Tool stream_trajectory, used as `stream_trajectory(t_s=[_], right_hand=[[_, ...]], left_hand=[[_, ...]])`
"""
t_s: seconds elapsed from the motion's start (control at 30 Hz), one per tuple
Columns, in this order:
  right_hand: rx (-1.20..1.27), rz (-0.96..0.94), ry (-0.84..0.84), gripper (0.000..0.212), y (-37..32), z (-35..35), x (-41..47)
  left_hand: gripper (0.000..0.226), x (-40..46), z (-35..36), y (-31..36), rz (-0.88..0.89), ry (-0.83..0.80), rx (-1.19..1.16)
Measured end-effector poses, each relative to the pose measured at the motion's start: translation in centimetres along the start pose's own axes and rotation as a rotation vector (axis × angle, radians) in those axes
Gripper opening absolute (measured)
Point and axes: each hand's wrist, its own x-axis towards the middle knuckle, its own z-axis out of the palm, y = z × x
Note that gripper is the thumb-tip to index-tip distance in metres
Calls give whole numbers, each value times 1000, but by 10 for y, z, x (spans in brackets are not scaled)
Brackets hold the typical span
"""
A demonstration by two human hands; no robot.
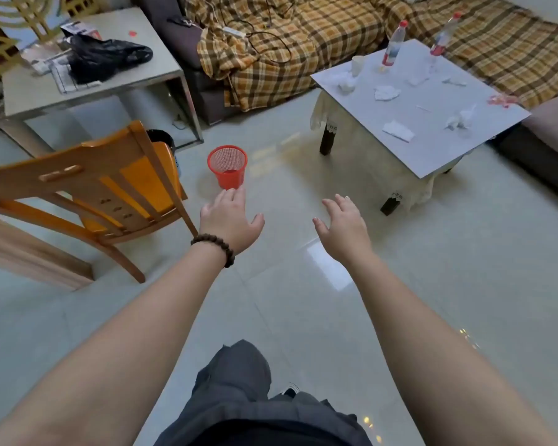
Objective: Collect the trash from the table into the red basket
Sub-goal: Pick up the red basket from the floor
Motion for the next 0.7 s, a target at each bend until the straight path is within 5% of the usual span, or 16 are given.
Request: stream_trajectory(t_s=[0.7], right_hand=[[-109, -82, -81, 48, -77, 19, 310]], left_hand=[[70, 285, -13, -93, -184, -27, -80]])
